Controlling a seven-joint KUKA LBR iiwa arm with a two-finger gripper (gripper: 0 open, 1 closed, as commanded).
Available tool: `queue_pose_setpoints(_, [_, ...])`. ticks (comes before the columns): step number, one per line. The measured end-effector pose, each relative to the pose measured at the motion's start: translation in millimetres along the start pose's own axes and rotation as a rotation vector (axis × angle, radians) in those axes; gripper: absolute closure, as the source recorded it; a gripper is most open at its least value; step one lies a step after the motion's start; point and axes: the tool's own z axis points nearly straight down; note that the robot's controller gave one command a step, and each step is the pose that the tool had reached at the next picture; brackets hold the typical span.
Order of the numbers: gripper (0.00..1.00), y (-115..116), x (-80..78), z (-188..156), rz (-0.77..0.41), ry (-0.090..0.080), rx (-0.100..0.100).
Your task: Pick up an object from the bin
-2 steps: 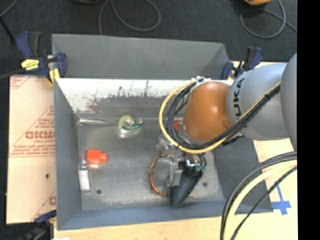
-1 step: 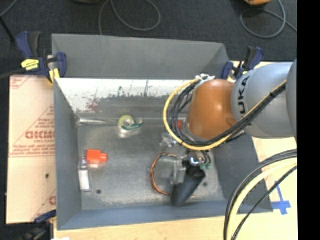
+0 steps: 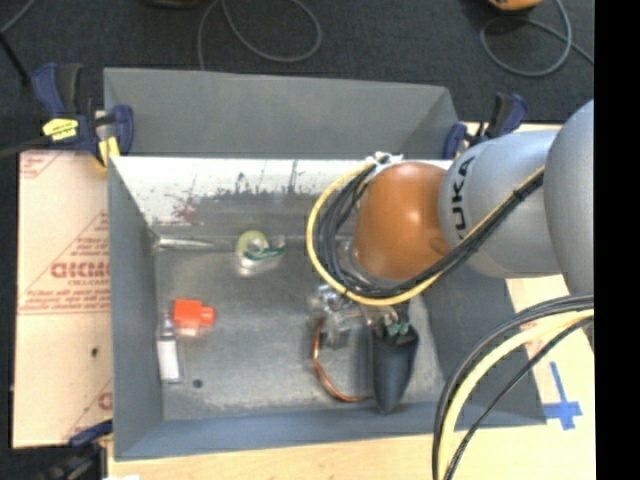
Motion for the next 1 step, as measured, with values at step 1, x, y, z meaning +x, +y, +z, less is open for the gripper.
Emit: queue_pose_setpoints(1, [1.0,0.0,0.0,0.0,0.001,0.0,0.0])
